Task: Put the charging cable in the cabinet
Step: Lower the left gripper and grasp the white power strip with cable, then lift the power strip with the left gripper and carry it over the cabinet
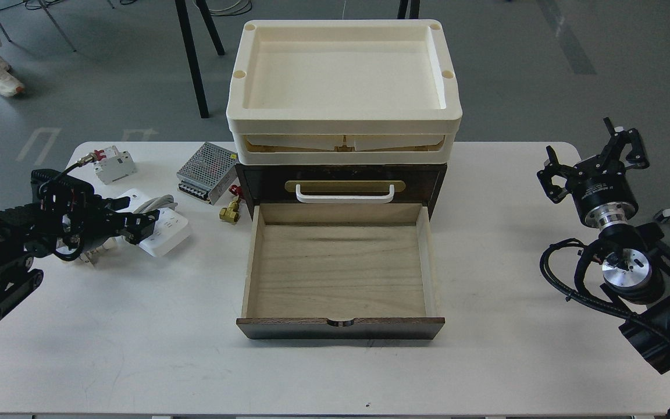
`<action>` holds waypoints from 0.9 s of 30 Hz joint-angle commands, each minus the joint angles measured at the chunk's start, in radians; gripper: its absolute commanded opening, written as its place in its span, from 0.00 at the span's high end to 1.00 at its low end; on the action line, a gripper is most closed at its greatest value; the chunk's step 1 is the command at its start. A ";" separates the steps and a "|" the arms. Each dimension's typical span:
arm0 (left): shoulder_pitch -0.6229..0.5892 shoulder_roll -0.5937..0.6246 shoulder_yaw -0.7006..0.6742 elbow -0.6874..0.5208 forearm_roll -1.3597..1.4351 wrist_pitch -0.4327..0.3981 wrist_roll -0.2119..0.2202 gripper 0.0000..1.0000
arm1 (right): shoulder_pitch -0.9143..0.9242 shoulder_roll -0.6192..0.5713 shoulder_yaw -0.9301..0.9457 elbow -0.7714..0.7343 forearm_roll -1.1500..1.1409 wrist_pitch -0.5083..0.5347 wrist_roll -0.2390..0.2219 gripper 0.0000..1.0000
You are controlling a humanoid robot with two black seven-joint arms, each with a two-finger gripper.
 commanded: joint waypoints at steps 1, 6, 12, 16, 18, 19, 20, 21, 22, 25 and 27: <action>-0.001 -0.018 0.000 0.040 -0.004 0.000 -0.016 0.64 | 0.000 0.000 0.000 0.000 0.001 0.000 -0.001 0.00; -0.001 -0.018 0.000 0.043 -0.006 -0.002 -0.010 0.80 | 0.000 0.000 0.000 0.000 -0.001 0.000 0.001 0.00; -0.007 -0.018 0.000 0.043 -0.006 -0.003 -0.012 0.97 | 0.000 0.000 0.000 0.000 0.001 0.000 0.001 0.00; -0.033 -0.017 -0.004 0.034 -0.007 -0.006 -0.016 1.00 | 0.000 0.000 0.000 0.000 0.001 0.000 0.001 0.00; -0.052 -0.014 -0.003 0.032 -0.021 -0.008 -0.019 1.00 | 0.000 0.000 0.000 0.000 0.001 0.000 0.001 0.00; -0.056 -0.009 -0.003 0.032 -0.030 -0.008 -0.019 1.00 | 0.000 0.000 0.000 0.000 0.001 0.000 0.001 0.00; -0.061 -0.004 -0.003 0.031 -0.036 -0.008 -0.022 1.00 | 0.000 0.000 0.000 0.000 0.001 0.000 0.001 0.00; -0.072 -0.001 -0.001 0.031 -0.039 -0.008 -0.028 1.00 | 0.000 0.000 0.000 0.000 0.001 0.000 0.001 0.00; -0.089 0.009 -0.001 0.031 -0.039 -0.008 -0.038 1.00 | 0.000 0.000 0.000 0.000 -0.001 0.000 0.001 0.00; -0.119 0.061 -0.003 0.013 -0.039 -0.008 -0.053 1.00 | 0.000 0.000 0.000 0.000 0.001 0.000 0.001 0.00; -0.156 0.117 -0.003 -0.019 -0.039 -0.011 -0.055 1.00 | 0.000 0.000 0.000 0.000 0.001 0.000 0.001 0.00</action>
